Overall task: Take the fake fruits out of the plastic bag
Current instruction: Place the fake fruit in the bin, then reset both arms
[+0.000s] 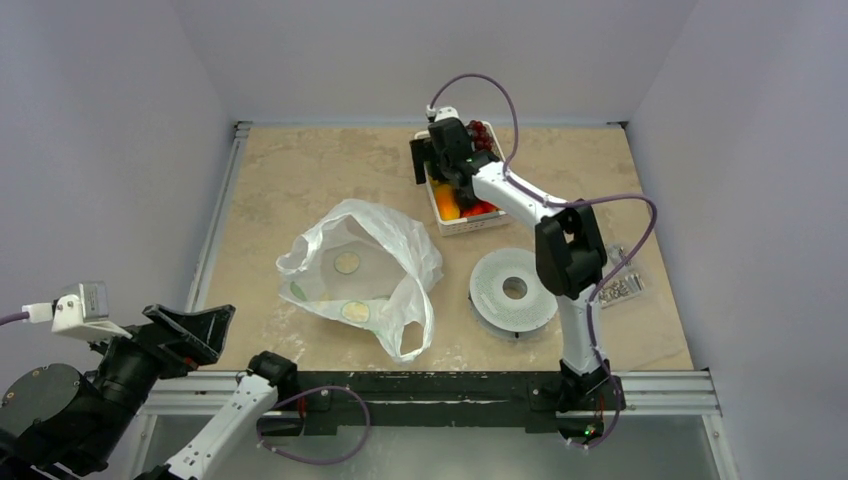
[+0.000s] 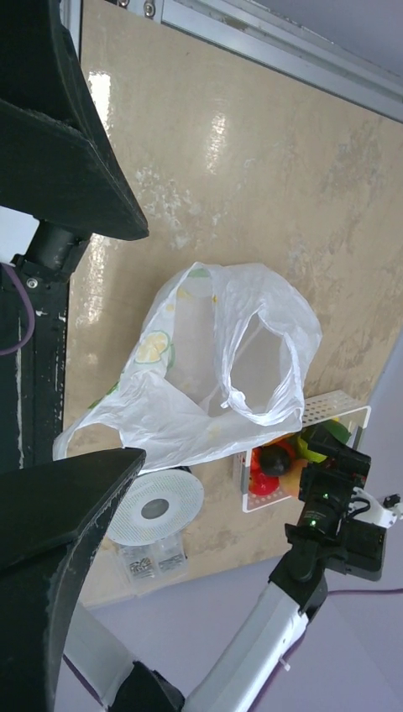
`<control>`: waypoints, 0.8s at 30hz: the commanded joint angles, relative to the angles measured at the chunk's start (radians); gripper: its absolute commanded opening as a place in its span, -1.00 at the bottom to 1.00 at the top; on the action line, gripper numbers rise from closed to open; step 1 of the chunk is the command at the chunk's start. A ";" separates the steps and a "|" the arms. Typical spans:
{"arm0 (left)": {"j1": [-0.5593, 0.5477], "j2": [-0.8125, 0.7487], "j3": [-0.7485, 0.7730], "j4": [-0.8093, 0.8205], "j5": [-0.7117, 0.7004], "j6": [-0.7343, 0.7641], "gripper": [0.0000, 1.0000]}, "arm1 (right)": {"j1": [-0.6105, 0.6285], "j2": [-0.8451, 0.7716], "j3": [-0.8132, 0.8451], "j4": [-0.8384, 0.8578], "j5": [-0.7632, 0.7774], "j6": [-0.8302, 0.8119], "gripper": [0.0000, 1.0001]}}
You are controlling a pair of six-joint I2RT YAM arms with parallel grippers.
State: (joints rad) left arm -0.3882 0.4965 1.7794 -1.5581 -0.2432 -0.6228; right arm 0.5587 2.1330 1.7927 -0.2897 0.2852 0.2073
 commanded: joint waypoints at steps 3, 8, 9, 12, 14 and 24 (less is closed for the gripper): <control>0.002 0.001 -0.007 0.056 -0.008 0.044 0.89 | 0.056 -0.348 -0.082 -0.086 0.085 0.009 0.98; 0.002 0.010 0.034 0.061 -0.005 0.064 0.89 | 0.081 -0.650 -0.286 -0.100 -0.041 0.046 0.98; 0.002 0.011 0.043 0.063 -0.005 0.068 0.89 | 0.086 -0.708 -0.322 -0.104 -0.066 0.047 0.98; 0.002 0.010 0.062 0.070 -0.015 0.074 0.89 | 0.090 -0.897 -0.415 -0.114 -0.104 0.058 0.98; 0.003 0.005 0.062 0.078 -0.023 0.074 0.89 | 0.090 -1.013 -0.459 -0.128 -0.112 0.062 0.98; 0.002 0.001 0.034 0.110 -0.084 0.073 0.89 | 0.090 -1.493 -0.535 -0.196 0.093 0.063 0.98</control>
State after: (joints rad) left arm -0.3882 0.4934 1.8275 -1.5021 -0.2821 -0.5789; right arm 0.6472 0.7361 1.2427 -0.4496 0.2596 0.2611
